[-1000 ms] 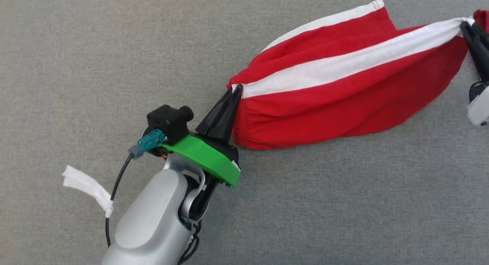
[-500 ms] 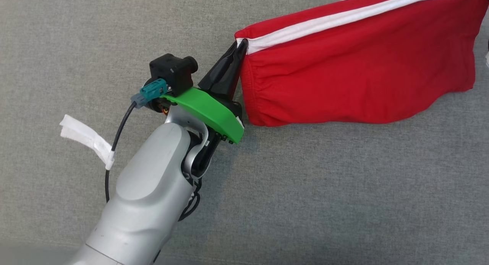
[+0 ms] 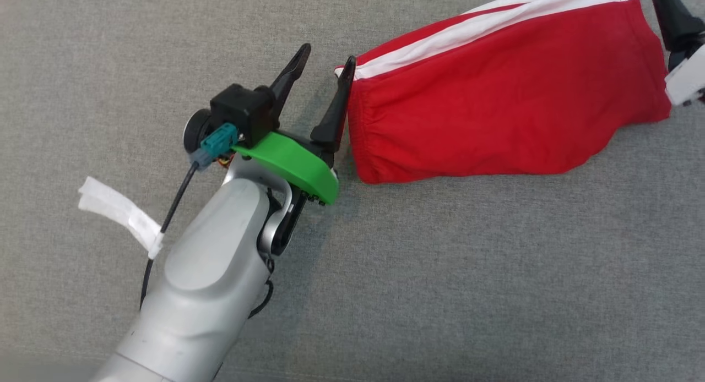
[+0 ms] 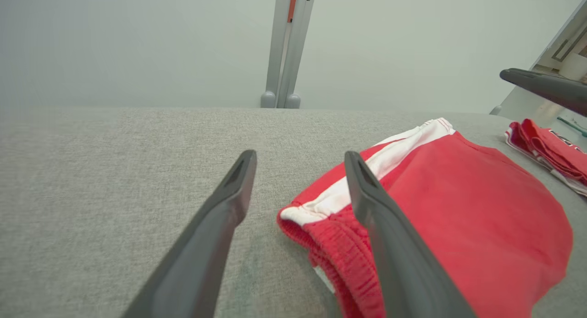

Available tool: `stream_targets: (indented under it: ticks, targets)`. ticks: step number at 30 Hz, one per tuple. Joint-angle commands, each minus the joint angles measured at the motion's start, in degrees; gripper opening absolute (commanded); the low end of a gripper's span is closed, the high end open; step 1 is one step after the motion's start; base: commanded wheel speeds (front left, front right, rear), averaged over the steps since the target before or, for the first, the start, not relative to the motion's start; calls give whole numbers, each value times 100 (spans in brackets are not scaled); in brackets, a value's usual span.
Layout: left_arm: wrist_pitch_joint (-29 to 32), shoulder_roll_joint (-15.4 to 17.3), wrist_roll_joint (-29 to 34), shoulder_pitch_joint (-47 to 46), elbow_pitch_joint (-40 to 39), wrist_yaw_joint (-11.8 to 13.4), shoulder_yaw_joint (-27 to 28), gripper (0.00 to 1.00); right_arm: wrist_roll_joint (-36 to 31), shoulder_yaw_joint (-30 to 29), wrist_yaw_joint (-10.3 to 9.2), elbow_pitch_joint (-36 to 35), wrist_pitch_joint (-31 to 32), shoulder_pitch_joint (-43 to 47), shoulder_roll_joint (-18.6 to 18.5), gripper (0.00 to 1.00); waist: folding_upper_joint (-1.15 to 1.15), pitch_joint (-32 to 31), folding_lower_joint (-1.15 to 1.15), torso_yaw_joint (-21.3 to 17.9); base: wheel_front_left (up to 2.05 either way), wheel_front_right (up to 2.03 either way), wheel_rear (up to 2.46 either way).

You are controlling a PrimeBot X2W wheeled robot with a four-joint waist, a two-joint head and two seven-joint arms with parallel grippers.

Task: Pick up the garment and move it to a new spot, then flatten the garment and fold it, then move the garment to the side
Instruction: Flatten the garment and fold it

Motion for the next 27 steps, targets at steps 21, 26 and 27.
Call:
stream_targets:
  ticks: [21,26,27]
  targets:
    - [-46,27,2264,3327,-2482,1113,788,100,-133,-737,-6,1259,138,1527,526,100,0,-1031,0,477,0,0,0]
    - [-47,-65,2328,3386,-2624,984,695,100,-660,-822,-6,2059,407,1157,403,100,0,-904,0,869,0,0,0]
    - [-47,-71,2330,3377,-2642,968,672,100,-688,-832,-6,2171,449,1110,403,100,0,-878,0,926,0,0,0]
